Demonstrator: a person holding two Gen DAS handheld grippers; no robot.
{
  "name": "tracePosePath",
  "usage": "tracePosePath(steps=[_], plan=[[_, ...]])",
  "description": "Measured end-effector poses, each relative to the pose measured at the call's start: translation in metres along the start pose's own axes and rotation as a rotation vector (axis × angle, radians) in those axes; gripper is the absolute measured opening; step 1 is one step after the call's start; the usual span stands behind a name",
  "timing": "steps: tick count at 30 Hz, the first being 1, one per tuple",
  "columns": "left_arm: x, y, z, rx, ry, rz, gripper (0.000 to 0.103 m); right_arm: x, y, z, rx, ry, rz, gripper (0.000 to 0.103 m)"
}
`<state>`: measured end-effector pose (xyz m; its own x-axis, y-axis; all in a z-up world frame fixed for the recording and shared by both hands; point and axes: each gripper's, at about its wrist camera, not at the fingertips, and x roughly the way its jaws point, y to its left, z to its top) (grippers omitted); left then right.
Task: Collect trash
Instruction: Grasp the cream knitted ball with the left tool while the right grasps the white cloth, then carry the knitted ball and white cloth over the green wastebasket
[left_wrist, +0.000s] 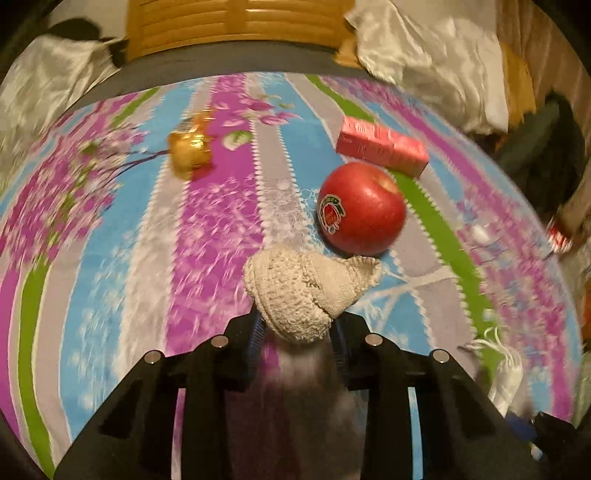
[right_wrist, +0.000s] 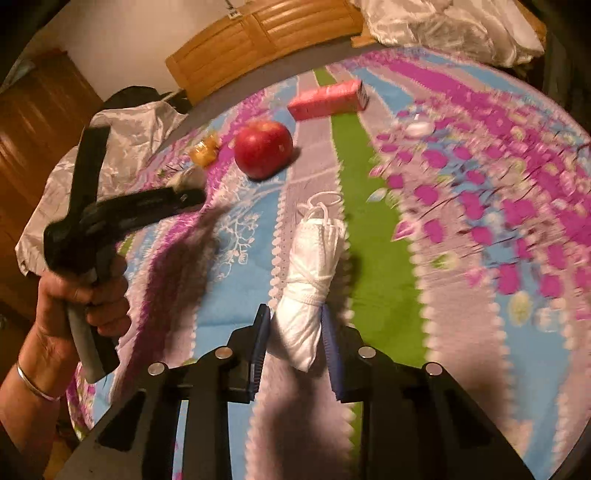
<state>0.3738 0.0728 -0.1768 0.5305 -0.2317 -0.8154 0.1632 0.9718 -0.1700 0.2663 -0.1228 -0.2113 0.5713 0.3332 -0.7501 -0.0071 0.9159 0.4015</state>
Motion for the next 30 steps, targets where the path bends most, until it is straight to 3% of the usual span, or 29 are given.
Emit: tracePosePath(steps=[4,8,17,21,30], plan=[[-0.039,-0.012,-0.024,-0.004,-0.041,0.026,0.031,-0.044,-0.015,-0.002,-0.005,-0.034,0.002,0.030],[-0.071,-0.048,-0.046,0.026,-0.055,0.037,0.031,-0.092,-0.037,-0.005,0.025,-0.085,-0.005,0.030],[-0.118,-0.186,-0.069,0.270,-0.115,-0.002,0.031,-0.207,-0.089,-0.028,0.049,-0.211,-0.099,0.030],[-0.130,-0.253,-0.073,0.372,-0.150,-0.043,0.031,-0.266,-0.127,-0.041,0.095,-0.289,-0.171,0.030],[-0.153,-0.417,-0.090,0.609,-0.200,-0.209,0.031,-0.408,-0.227,-0.082,0.184,-0.464,-0.467,0.030]])
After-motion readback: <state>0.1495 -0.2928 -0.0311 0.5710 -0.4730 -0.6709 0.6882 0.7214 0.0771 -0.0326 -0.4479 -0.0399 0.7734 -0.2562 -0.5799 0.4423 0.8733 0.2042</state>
